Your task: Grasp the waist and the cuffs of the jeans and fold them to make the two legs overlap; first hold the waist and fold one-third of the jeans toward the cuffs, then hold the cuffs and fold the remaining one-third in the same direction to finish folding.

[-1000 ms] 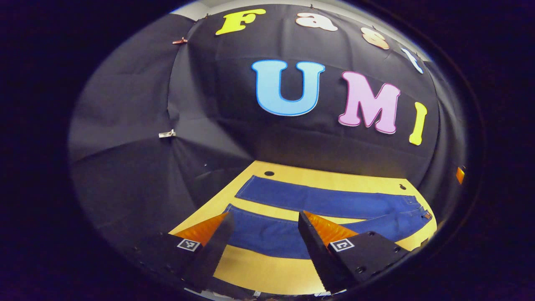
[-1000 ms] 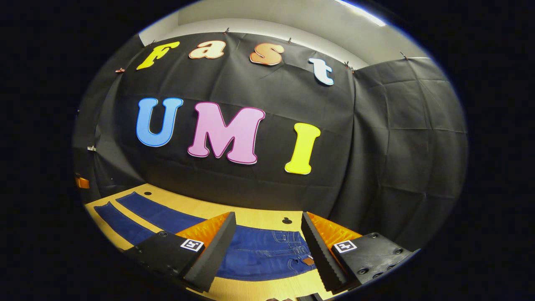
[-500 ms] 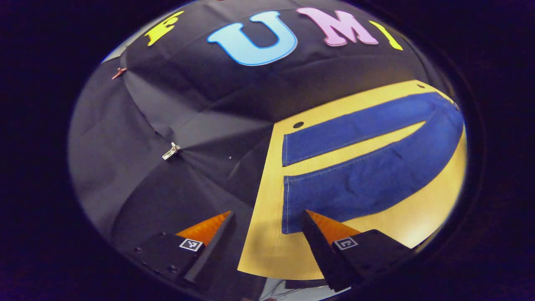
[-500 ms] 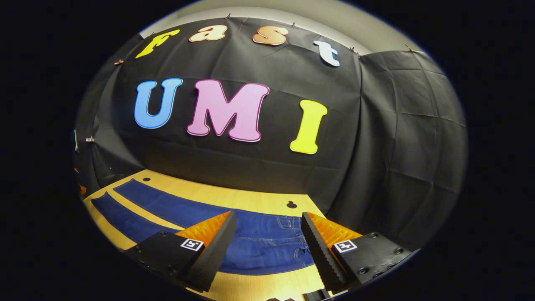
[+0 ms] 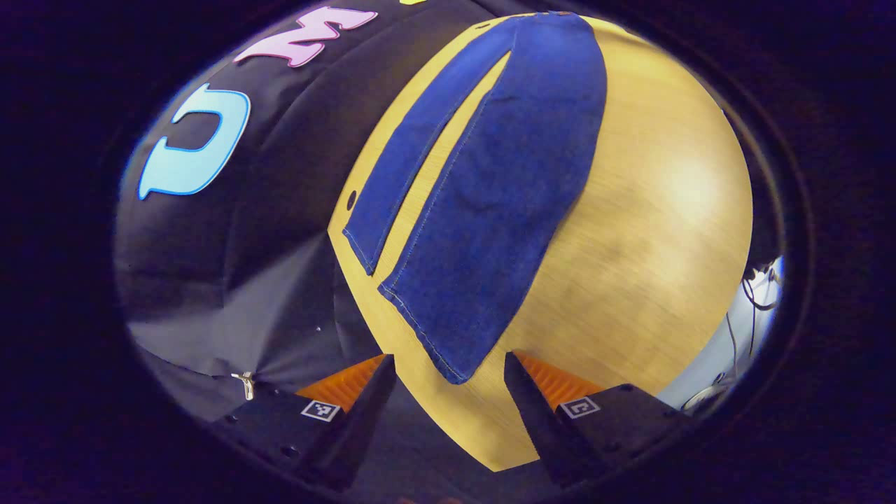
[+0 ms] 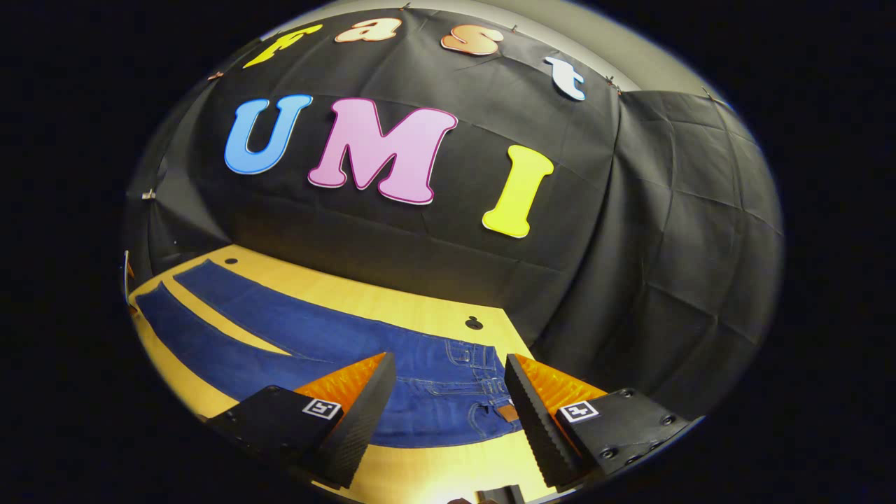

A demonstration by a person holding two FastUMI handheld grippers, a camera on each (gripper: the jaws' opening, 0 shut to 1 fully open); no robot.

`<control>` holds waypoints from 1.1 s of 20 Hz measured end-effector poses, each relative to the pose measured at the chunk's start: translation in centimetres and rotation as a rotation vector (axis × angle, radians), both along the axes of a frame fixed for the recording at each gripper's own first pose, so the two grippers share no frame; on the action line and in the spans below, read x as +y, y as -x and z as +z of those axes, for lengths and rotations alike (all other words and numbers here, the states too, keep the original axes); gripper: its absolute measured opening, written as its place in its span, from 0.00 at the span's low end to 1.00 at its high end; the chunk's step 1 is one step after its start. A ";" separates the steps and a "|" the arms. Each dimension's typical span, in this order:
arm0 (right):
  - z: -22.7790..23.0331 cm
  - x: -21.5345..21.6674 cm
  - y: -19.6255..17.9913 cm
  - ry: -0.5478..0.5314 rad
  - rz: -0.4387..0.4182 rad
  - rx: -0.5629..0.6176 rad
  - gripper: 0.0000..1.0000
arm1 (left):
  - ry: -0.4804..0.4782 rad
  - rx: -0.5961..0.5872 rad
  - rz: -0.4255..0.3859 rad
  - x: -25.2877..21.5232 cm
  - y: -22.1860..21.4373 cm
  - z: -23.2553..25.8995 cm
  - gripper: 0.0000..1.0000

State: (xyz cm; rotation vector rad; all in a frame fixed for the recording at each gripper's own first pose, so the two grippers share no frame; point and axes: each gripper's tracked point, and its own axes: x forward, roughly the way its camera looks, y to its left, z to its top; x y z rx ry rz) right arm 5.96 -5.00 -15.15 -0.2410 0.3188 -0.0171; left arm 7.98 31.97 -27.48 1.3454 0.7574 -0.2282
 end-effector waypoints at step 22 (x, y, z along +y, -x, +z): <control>-9.2 -10.4 -0.8 0.768 0.468 0.144 0.95 | -0.043 0.126 -0.056 -2.3 -3.1 -3.7 0.06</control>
